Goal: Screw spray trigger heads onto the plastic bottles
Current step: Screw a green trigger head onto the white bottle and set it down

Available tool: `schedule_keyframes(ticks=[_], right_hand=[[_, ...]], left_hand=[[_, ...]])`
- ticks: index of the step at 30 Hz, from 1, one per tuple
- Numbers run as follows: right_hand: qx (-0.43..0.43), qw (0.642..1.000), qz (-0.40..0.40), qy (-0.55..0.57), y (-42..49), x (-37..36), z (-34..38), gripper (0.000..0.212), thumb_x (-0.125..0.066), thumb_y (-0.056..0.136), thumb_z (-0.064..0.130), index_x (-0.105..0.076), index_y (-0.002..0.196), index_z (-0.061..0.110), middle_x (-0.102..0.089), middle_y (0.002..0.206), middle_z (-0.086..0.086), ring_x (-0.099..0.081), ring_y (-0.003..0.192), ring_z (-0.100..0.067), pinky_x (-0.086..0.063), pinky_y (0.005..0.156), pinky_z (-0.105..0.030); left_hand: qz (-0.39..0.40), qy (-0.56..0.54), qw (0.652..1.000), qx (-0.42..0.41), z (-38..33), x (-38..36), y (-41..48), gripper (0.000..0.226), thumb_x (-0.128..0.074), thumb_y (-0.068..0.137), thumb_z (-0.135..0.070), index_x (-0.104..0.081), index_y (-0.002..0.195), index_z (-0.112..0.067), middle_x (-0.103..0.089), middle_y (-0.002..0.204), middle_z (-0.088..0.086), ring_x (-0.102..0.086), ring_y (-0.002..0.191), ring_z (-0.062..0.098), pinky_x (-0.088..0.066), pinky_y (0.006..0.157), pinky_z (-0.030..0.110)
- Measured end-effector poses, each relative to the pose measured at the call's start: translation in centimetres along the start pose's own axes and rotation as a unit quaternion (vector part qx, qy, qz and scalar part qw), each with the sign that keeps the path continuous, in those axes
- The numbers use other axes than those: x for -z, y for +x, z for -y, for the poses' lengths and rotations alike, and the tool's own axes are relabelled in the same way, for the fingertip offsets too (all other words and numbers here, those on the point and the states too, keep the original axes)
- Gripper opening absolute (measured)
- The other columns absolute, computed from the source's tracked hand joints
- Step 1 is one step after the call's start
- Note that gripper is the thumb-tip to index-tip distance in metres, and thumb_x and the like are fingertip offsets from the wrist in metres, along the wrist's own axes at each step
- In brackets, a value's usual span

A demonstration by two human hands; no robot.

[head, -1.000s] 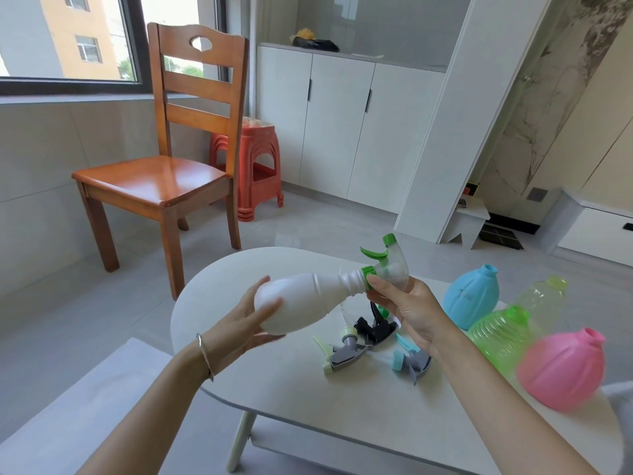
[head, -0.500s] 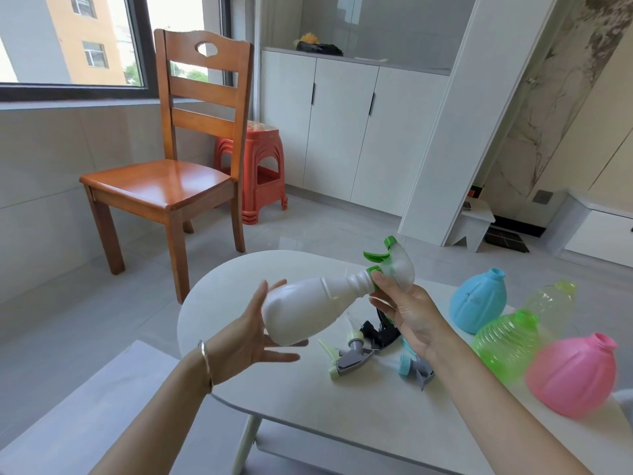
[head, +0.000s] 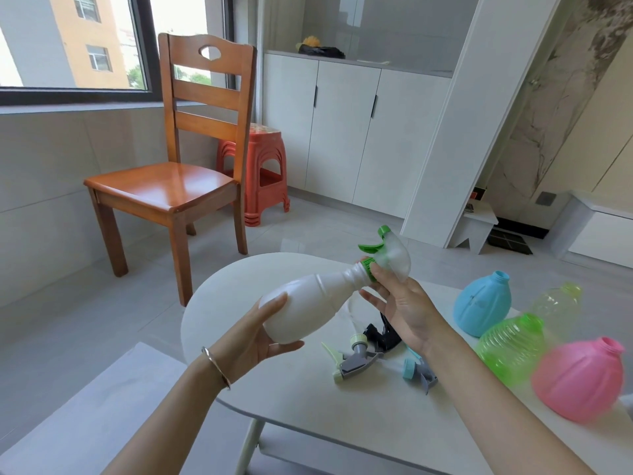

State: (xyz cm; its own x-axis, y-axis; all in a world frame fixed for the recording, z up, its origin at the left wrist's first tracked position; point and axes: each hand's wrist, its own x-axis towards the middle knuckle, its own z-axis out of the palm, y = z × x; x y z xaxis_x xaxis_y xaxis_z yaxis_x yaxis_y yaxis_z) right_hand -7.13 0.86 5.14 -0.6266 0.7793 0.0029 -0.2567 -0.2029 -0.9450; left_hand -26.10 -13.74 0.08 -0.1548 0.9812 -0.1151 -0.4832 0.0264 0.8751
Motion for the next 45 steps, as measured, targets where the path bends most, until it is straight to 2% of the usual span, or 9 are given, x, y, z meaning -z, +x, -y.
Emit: schedule_keyframes(ticks=[4, 9, 14, 19, 24, 29, 37, 41, 45], right_hand=[[0.006, 0.998, -0.067, -0.017, 0.4, -0.6, 0.1, 0.022, -0.072, 0.070, 0.031, -0.071, 0.087, 0.018, -0.074, 0.081, 0.007, -0.066, 0.080, -0.007, -0.051, 0.082, -0.025], [0.022, 0.995, -0.085, -0.041, 0.5, -1.1, 0.1, 0.030, -0.075, 0.060, 0.036, -0.073, 0.083, 0.019, -0.074, 0.083, 0.008, -0.065, 0.085, -0.009, -0.050, 0.078, -0.023], [0.020, 0.994, -0.101, -0.029, 0.9, -1.2, 0.6, 0.028, -0.076, 0.061, 0.036, -0.072, 0.080, 0.017, -0.074, 0.077, 0.008, -0.066, 0.075, -0.004, -0.050, 0.080, -0.023], [0.004, 0.998, -0.036, -0.044, 1.3, -2.2, 0.9, 0.029, -0.074, 0.062, 0.039, -0.076, 0.081, 0.017, -0.076, 0.091, 0.004, -0.068, 0.090, -0.010, -0.050, 0.087, -0.028], [-0.046, 0.996, 0.072, -0.023, 1.6, -2.9, 1.3, 0.034, -0.065, 0.076, 0.037, -0.072, 0.099, 0.012, -0.069, 0.108, -0.005, -0.062, 0.099, -0.017, -0.051, 0.095, -0.034], [-0.092, 0.986, 0.141, -0.006, 1.8, -4.3, 1.3, 0.036, -0.063, 0.078, 0.033, -0.068, 0.105, 0.010, -0.066, 0.115, -0.008, -0.062, 0.102, -0.019, -0.053, 0.091, -0.032], [-0.091, 0.985, 0.143, -0.041, 2.4, -6.1, 0.9, 0.037, -0.066, 0.075, 0.037, -0.073, 0.100, 0.012, -0.069, 0.117, -0.006, -0.063, 0.104, -0.016, -0.054, 0.091, -0.032], [-0.061, 0.988, 0.119, -0.083, 3.0, -6.8, 1.2, 0.032, -0.068, 0.071, 0.037, -0.076, 0.091, 0.014, -0.071, 0.112, -0.005, -0.063, 0.108, -0.015, -0.046, 0.101, -0.036], [-0.045, 0.984, 0.142, -0.094, 3.6, -7.6, 1.5, 0.034, -0.067, 0.072, 0.041, -0.076, 0.095, 0.017, -0.071, 0.114, -0.001, -0.062, 0.112, -0.012, -0.043, 0.104, -0.035]], left_hand=[[-0.024, 0.086, 0.993, -0.076, 0.2, 0.2, 0.2, 0.079, -0.085, 0.052, -0.038, -0.050, 0.123, -0.038, -0.051, 0.127, 0.008, -0.062, 0.106, 0.023, -0.057, 0.080, 0.033], [-0.031, 0.060, 0.997, 0.025, 0.4, -0.1, 0.1, 0.052, -0.049, 0.071, -0.063, -0.055, 0.111, -0.032, -0.060, 0.116, 0.016, -0.070, 0.095, 0.030, -0.059, 0.067, 0.039], [-0.026, 0.161, 0.982, -0.094, 0.1, 0.7, -0.1, 0.077, -0.085, 0.055, -0.045, -0.052, 0.123, -0.034, -0.056, 0.122, 0.005, -0.064, 0.104, 0.019, -0.056, 0.080, 0.031], [0.049, 0.078, 0.996, -0.002, -0.2, 0.2, -0.9, 0.047, -0.080, 0.049, -0.062, -0.073, 0.091, -0.043, -0.075, 0.089, -0.007, -0.071, 0.087, 0.016, -0.058, 0.068, 0.032], [0.098, -0.028, 0.992, 0.069, -0.5, 1.0, -1.3, 0.068, -0.084, 0.057, -0.049, -0.063, 0.116, -0.022, -0.065, 0.110, 0.022, -0.063, 0.100, 0.043, -0.057, 0.070, 0.046], [0.174, -0.051, 0.975, 0.131, -1.1, 1.9, -1.9, 0.091, -0.079, 0.059, -0.050, -0.042, 0.133, -0.011, -0.059, 0.122, 0.023, -0.063, 0.098, 0.038, -0.057, 0.071, 0.043], [0.039, 0.071, 0.992, 0.096, -1.6, 2.1, -2.9, 0.115, -0.090, 0.029, -0.055, -0.050, 0.127, -0.009, -0.061, 0.122, 0.027, -0.062, 0.101, 0.037, -0.056, 0.080, 0.043], [0.025, 0.176, 0.984, 0.029, -2.5, 1.6, -3.2, 0.088, -0.084, 0.031, -0.065, -0.063, 0.104, -0.022, -0.076, 0.089, -0.001, -0.071, 0.082, 0.015, -0.057, 0.066, 0.026], [0.023, 0.230, 0.972, -0.031, -3.4, 1.6, -3.4, 0.062, -0.078, 0.042, -0.070, -0.069, 0.098, -0.044, -0.074, 0.093, -0.011, -0.070, 0.087, 0.009, -0.055, 0.067, 0.021]])
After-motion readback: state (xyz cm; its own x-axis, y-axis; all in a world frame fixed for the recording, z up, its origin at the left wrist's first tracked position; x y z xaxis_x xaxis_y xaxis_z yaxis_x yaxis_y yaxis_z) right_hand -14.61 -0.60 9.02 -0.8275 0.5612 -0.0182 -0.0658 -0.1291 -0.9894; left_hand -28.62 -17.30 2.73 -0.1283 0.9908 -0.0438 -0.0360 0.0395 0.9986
